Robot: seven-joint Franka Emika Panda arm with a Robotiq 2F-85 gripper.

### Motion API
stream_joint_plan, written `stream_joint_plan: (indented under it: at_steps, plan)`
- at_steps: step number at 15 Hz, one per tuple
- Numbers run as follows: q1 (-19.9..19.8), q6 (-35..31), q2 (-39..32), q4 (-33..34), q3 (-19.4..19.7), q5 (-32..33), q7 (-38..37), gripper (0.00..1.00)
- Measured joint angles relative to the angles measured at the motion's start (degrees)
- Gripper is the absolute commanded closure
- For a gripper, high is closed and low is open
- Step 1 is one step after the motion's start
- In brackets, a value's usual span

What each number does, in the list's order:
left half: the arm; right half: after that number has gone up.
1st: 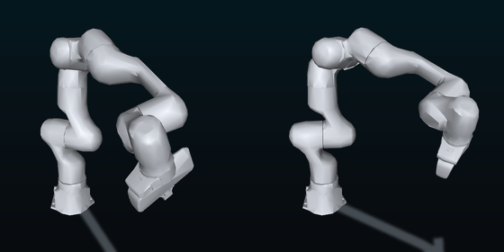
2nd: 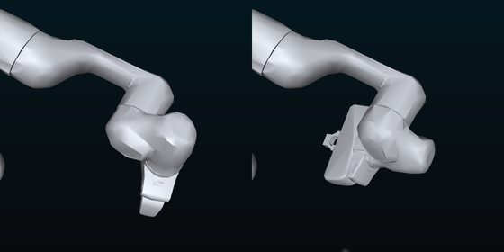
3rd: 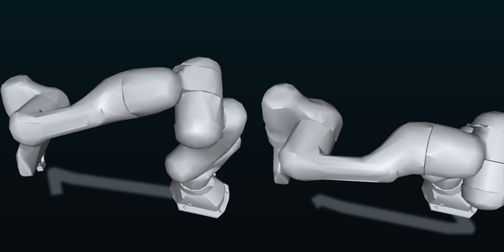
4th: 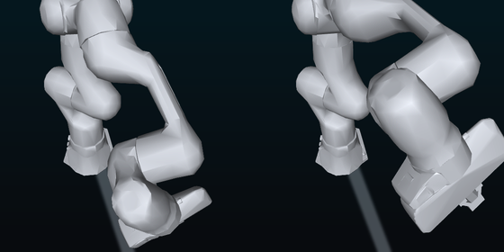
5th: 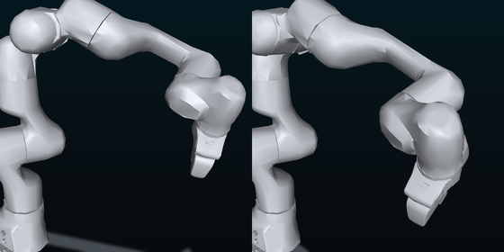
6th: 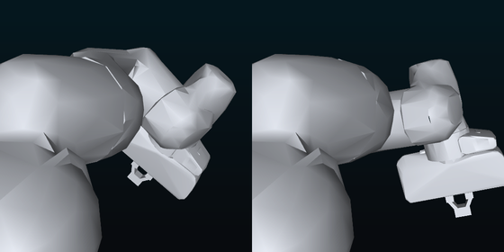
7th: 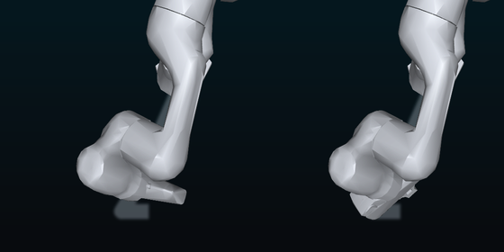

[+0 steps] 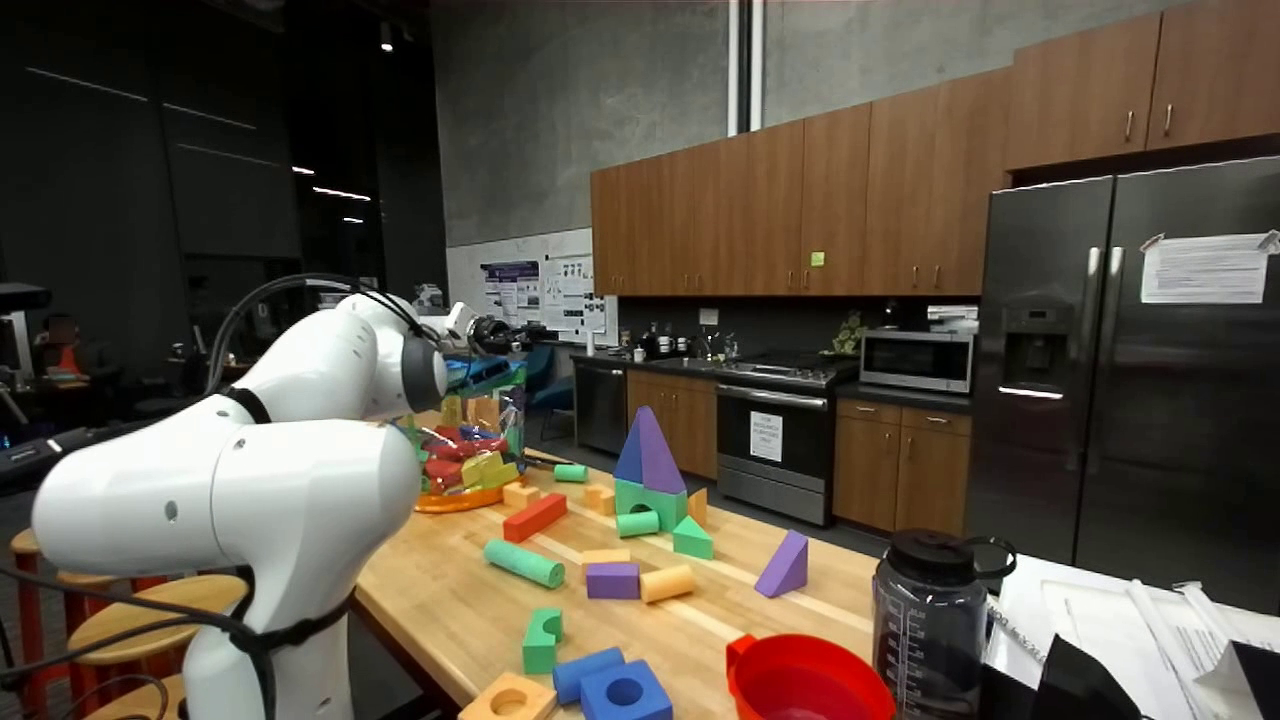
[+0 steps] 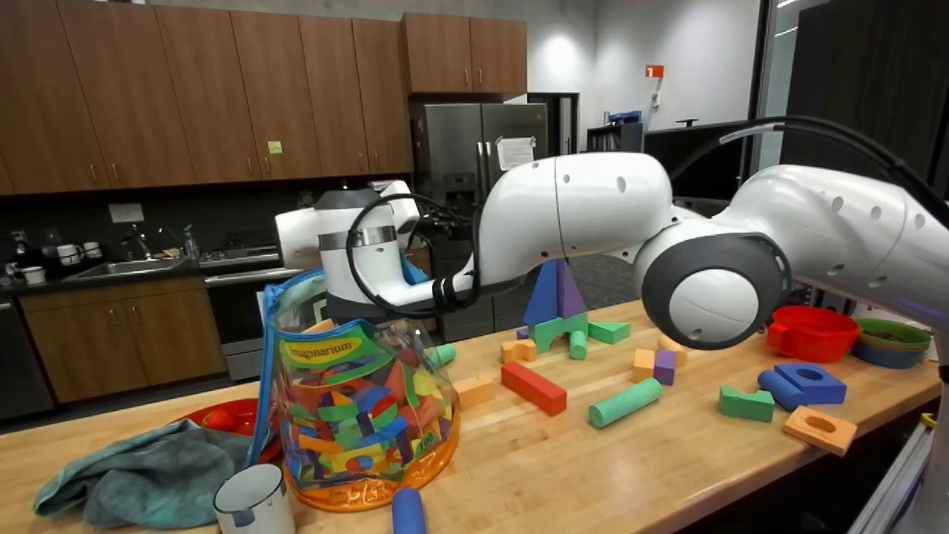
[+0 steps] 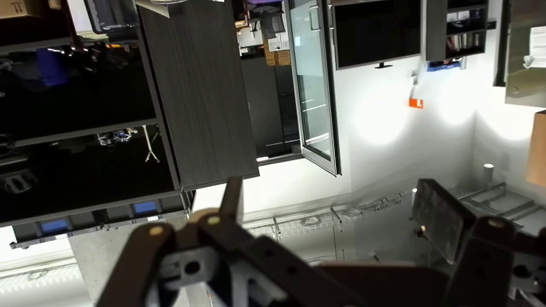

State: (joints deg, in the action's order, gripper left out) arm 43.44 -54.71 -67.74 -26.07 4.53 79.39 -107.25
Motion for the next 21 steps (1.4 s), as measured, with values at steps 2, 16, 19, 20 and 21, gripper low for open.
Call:
stream_joint_plan:
  at_steps: [2, 16, 19, 20, 21]
  plan:
    - [0.2, 0.0, -1.1, 1.9, 0.3, -1.2, 0.0, 0.00]
    - [-0.5, -3.0, -1.8, 5.8, 6.1, -3.6, -0.4, 0.00]
    - [-5.8, -3.1, 0.9, 5.9, 8.0, -3.8, -2.6, 0.00]
    - [-7.7, -3.1, 1.7, 5.9, 8.2, -3.9, -3.4, 0.00]
    - [-9.5, -3.0, 2.3, 5.9, 8.2, -4.0, -4.2, 0.00]
